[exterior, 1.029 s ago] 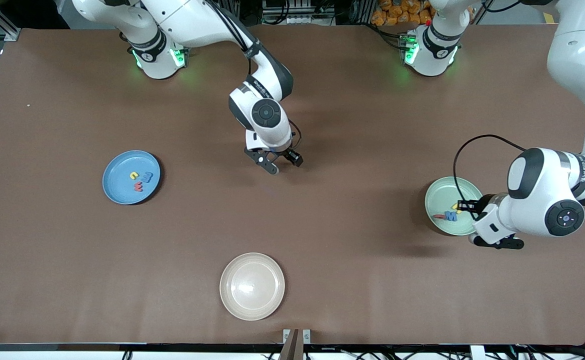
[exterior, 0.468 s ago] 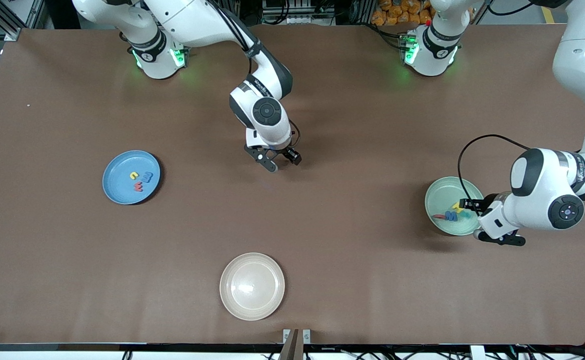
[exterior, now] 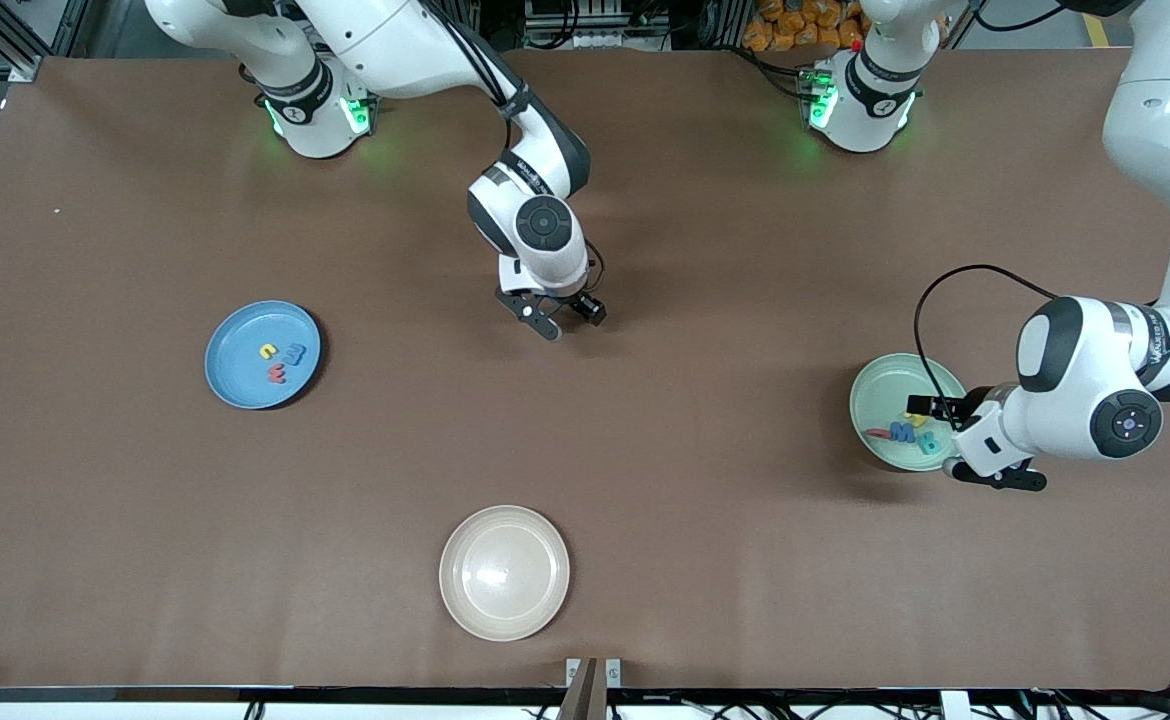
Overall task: Sort upper and lower case letters into plates
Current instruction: 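Drop the R on the green plate while the right gripper grasps the e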
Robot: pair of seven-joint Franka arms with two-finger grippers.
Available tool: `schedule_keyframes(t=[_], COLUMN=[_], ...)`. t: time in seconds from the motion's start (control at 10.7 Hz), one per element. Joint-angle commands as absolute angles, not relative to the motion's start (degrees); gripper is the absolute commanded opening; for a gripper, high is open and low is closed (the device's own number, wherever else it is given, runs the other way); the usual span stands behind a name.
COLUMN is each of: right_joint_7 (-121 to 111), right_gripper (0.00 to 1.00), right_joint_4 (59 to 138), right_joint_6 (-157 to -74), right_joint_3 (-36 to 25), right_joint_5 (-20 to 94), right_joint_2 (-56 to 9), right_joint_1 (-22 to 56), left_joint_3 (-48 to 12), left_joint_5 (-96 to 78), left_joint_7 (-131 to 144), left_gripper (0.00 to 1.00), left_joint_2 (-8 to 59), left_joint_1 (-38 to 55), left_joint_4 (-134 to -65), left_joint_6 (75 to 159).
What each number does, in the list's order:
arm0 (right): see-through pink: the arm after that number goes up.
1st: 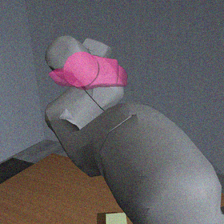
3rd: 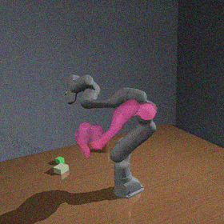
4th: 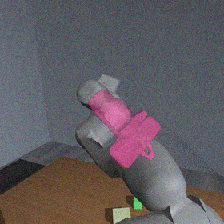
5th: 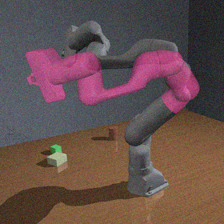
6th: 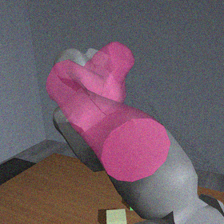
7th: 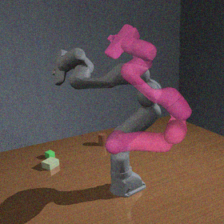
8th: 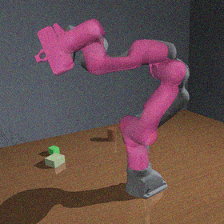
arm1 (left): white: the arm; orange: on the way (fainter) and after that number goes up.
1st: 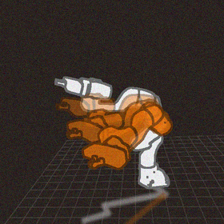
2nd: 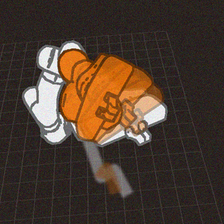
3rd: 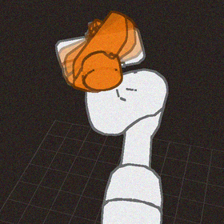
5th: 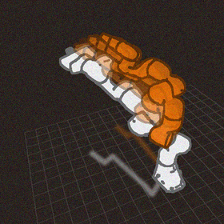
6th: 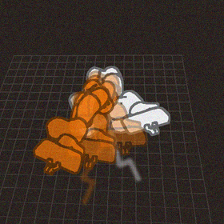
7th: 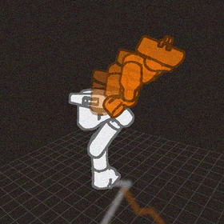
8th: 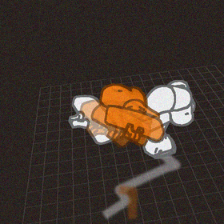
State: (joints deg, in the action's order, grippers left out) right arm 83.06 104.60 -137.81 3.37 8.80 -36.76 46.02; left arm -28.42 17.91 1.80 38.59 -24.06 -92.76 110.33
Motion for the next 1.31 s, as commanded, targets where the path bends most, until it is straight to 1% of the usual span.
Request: schedule_keyframes(t=[0.0,0.09,0.28,0.47,0.56,0.75,0.94,1.03,1.12,1.22], right_joint_7=[85.0,85.0,85.0,85.0,85.0,84.9,84.5,83.9,83.1,81.1], right_gripper=[0.80,0.71,0.50,0.22,0.11,0.09,0.09,0.08,0.07,0.07], right_joint_4=[103.5,103.5,103.4,103.5,103.5,103.4,102.1,100.3,97.8,96.1], right_joint_6=[-138.0,-137.9,-138.0,-138.0,-137.9,-137.8,-136.6,-133.6,-129.0,-125.1], right_joint_3=[2.7,2.7,2.7,2.7,2.7,2.7,2.8,2.8,3.0,3.1], right_joint_5=[7.6,7.6,7.5,7.0,6.7,6.7,6.9,7.1,7.5,7.7], right_joint_2=[-37.4,-37.4,-37.4,-37.4,-37.4,-37.4,-37.4,-37.4,-37.4,-37.4], right_joint_1=[47.0,47.1,47.2,47.3,47.3,47.2,45.9,44.3,42.5,41.1], left_joint_3=[-29.6,-29.8,-31.3,-32.7,-32.9,-33.0,-33.0,-33.0,-33.0,-33.0], left_joint_5=[18.6,18.6,18.4,18.1,17.2,11.6,10.2,8.1,6.3,6.5], left_joint_7=[1.6,1.8,3.0,4.3,4.3,4.3,4.3,4.4,4.6,4.7], left_gripper=[1.00,1.00,1.00,1.00,1.00,1.00,1.00,1.00,1.00,1.00], left_joint_2=[36.1,35.6,32.3,27.8,25.6,20.9,18.7,18.7,18.6,18.5], left_joint_1=[-24.8,-24.6,-24.4,-24.6,-24.6,-25.0,-24.9,-25.0,-24.9,-24.9], left_joint_4=[-91.6,-90.8,-90.3,-90.3,-90.3,-89.9,-86.5,-83.6,-81.6,-81.4], left_joint_6=[110.6,110.6,110.6,109.5,107.5,105.2,101.2,98.5,96.2,94.6])
